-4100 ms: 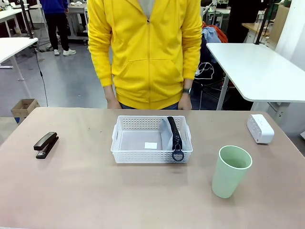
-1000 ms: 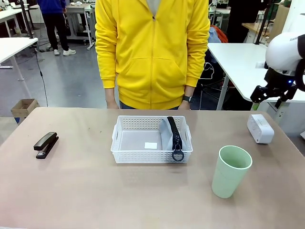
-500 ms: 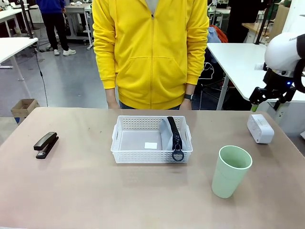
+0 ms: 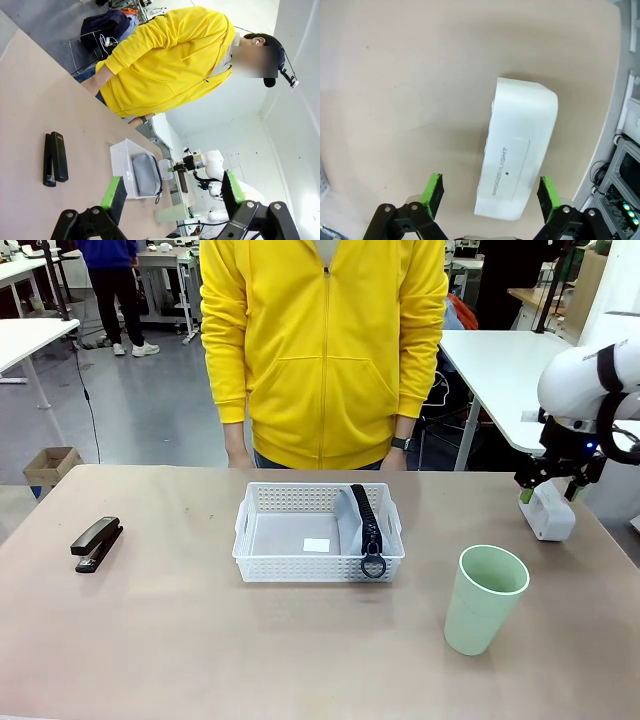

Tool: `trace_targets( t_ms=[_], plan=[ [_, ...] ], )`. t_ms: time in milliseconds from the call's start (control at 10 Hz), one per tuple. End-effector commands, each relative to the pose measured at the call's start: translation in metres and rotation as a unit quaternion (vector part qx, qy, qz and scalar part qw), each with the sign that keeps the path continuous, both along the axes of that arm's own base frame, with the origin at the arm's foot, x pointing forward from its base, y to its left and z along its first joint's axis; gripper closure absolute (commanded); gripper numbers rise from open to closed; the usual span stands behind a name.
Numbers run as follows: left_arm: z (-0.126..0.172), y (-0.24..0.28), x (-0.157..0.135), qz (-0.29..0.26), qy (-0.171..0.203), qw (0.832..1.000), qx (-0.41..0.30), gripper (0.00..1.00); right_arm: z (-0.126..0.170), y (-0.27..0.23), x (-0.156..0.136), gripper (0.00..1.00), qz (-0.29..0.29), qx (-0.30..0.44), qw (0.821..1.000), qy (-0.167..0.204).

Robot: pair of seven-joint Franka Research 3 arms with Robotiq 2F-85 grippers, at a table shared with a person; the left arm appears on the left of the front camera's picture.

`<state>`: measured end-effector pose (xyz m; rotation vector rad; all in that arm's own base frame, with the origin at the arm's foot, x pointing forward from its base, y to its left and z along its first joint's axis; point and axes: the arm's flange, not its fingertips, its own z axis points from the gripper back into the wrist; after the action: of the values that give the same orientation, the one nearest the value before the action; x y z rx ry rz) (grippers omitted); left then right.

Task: Efficiently arrange items inside the basket to fit them all.
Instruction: Pick up the Digital clock and place it inside the Organizing basket.

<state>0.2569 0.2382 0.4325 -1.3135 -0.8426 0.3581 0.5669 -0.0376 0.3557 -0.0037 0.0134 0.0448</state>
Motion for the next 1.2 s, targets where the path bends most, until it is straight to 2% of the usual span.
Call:
trace_targets(
  t_ms=[0,300,800,900,1000,1100],
  plan=[
    [0.001,0.0,0.001,0.002,-0.016,1.0,-0.002,0.0,-0.01,0.003,0.019,0.0,-0.021,-0.03,0.999,0.002],
    [0.001,0.0,0.001,0.002,-0.016,1.0,-0.002,0.0,-0.022,0.002,0.025,0.0,-0.032,-0.035,0.999,0.021],
    [0.001,0.0,0.001,0.002,-0.016,1.0,-0.002,0.0,-0.024,0.001,0.025,0.0,-0.036,-0.044,0.997,0.049],
    [0.001,0.0,0.001,0.002,-0.016,1.0,-0.002,0.0,-0.024,0.001,0.027,0.24,-0.034,-0.042,0.997,0.052],
    [0.001,0.0,0.001,0.002,-0.016,1.0,-0.002,0.0,-0.024,0.002,0.026,0.6,-0.036,-0.048,0.997,0.058],
    [0.001,0.0,0.001,0.002,-0.016,1.0,-0.002,0.0,-0.024,0.003,0.026,0.84,-0.039,-0.049,0.996,0.06]
  ],
)
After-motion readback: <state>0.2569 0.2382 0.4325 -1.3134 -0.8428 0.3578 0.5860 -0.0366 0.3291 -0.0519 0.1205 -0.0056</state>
